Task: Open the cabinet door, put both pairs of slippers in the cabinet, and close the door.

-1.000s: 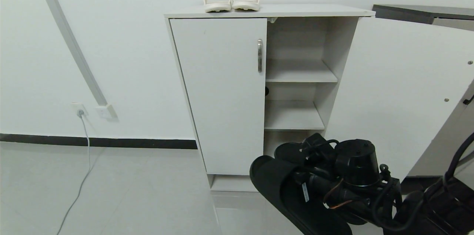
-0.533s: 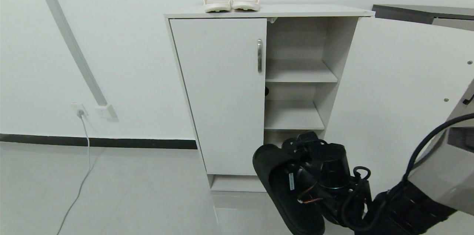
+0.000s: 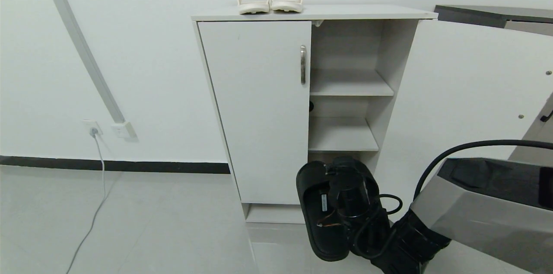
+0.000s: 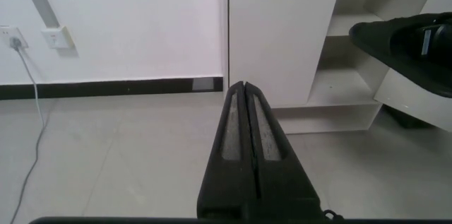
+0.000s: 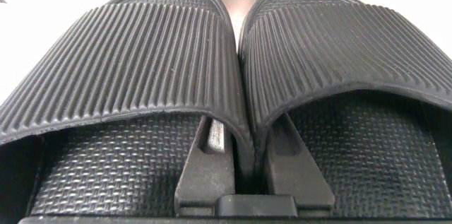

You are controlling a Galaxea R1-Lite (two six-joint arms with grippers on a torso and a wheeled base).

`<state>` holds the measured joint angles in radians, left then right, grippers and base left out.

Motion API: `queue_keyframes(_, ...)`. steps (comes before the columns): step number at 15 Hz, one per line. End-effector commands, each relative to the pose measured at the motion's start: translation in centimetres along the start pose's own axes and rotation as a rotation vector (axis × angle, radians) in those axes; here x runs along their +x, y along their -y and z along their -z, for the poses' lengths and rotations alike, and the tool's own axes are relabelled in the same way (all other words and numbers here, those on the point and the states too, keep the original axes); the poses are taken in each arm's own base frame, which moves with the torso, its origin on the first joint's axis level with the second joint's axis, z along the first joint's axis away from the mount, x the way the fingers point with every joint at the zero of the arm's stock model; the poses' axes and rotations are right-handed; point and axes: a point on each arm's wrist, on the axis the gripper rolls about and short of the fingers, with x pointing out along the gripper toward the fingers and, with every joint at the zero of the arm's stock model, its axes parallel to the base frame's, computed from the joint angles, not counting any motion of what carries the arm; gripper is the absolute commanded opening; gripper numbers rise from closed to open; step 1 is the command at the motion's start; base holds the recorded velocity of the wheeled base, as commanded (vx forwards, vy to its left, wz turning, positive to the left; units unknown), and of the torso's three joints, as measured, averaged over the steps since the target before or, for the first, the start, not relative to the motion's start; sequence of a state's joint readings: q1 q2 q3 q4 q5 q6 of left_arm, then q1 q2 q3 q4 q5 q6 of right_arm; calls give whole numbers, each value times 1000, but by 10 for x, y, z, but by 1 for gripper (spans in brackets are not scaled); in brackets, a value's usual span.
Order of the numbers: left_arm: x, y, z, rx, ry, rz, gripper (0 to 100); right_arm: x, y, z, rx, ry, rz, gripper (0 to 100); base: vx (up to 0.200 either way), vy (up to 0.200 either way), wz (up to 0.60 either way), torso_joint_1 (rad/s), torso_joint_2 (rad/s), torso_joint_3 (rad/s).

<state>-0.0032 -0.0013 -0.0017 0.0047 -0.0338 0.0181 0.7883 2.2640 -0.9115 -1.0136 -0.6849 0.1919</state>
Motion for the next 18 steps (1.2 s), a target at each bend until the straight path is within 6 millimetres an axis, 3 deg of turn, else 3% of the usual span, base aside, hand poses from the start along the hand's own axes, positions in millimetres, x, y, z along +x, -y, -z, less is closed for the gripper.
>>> queue_keyframes(1,0,0,0,-1,-3,0,0,2,-1,4,-7,-8,2,0,0,0,0,0,0,0)
queue_keyframes(7,0,0,0,-1,-3,0,0,2,0,4,-7,-5,16,0,0,-200,0,2,3,0)
queue_keyframes(11,0,0,0,-1,-3,0,0,6,-2,12,-18,-18,23,0,0,0,0,0,0,0)
queue_keyframes(18,0,0,0,0,-1,0,0,12,1,8,-3,-2,55,0,0,0,0,0,0,0)
